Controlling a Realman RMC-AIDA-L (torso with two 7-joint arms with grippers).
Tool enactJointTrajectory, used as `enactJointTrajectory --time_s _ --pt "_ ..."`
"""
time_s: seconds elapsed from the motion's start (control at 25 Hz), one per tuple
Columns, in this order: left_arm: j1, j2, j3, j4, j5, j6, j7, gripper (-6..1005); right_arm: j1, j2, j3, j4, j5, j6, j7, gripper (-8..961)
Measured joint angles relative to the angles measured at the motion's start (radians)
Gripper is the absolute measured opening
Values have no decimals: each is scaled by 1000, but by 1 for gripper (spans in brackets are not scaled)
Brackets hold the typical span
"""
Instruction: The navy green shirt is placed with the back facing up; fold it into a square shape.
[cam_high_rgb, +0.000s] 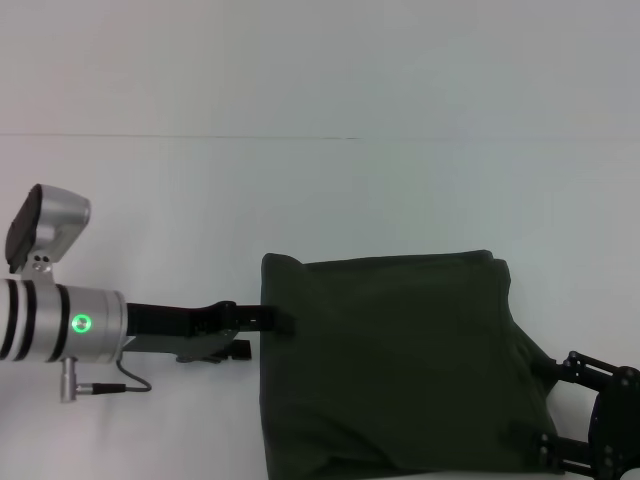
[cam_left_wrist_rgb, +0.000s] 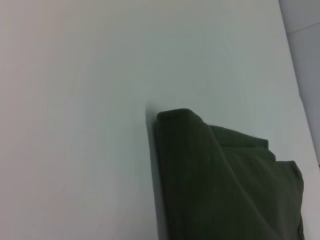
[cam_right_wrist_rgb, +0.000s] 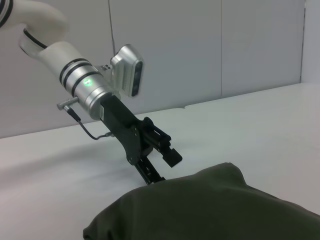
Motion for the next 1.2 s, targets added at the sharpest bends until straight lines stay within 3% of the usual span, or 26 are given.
enactJointTrajectory --time_s 0.36,0.72,0.88,1.2 --pt "-17 -27 14 -3 1 -31 1 938 4 1 -2 -5 0 -21 4 806" --pt "-18 -69 21 30 -2 -55 55 911 4 0 0 0 -2 -19 10 806" --pt "-16 -72 35 38 1 -72 53 899 1 1 2 0 -1 -20 17 806" --pt "-20 -72 40 37 3 -78 58 614 2 2 1 0 0 -22 18 806"
